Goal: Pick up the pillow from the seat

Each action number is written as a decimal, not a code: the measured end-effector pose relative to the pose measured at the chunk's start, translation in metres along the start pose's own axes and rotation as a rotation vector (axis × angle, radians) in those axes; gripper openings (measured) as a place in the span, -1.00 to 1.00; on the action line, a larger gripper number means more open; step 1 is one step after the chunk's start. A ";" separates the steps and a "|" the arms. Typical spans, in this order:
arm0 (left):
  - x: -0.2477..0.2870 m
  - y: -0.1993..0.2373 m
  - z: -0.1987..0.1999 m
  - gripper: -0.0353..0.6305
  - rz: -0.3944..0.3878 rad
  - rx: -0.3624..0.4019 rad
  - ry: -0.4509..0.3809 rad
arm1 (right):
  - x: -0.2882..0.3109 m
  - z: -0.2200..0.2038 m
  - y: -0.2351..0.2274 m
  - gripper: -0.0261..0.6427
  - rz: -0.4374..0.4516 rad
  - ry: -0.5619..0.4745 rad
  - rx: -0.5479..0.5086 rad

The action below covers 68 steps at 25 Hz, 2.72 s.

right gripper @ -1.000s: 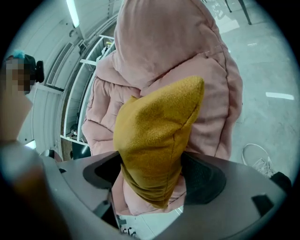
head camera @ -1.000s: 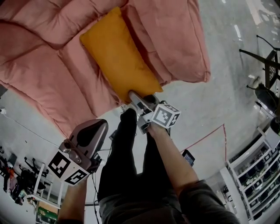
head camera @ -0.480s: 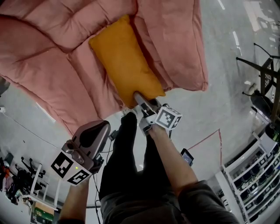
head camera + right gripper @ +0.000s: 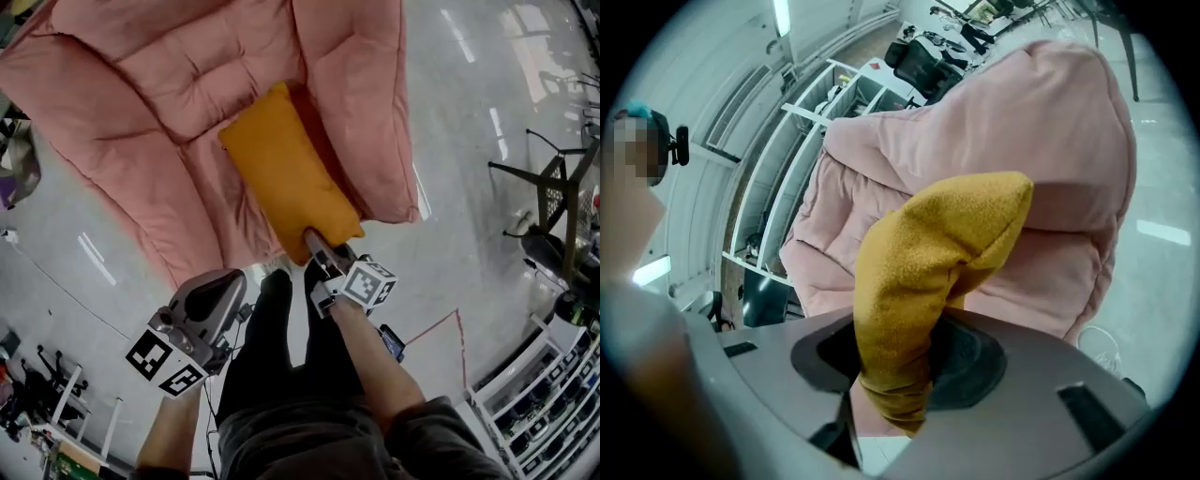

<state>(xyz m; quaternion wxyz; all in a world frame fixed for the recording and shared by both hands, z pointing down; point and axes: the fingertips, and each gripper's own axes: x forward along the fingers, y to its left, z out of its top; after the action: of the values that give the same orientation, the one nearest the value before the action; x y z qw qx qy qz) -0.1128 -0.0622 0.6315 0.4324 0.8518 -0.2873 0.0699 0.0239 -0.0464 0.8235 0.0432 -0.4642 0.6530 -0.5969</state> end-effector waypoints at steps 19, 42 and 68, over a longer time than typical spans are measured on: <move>-0.083 -0.098 0.104 -0.87 0.051 0.173 -0.210 | -0.068 0.075 0.181 -0.44 0.255 -0.022 -0.143; -0.164 -0.196 0.186 -0.87 0.079 0.365 -0.393 | -0.165 0.126 0.378 -0.44 0.606 -0.115 -0.248; -0.188 -0.246 0.239 -0.87 0.173 0.448 -0.579 | -0.223 0.174 0.479 -0.44 0.860 -0.090 -0.314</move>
<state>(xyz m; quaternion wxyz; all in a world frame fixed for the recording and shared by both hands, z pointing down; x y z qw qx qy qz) -0.1635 -0.0544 0.2437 0.1287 0.8825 -0.4459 -0.0763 -0.0090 -0.0969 0.2708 0.2445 -0.1772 0.8663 -0.3979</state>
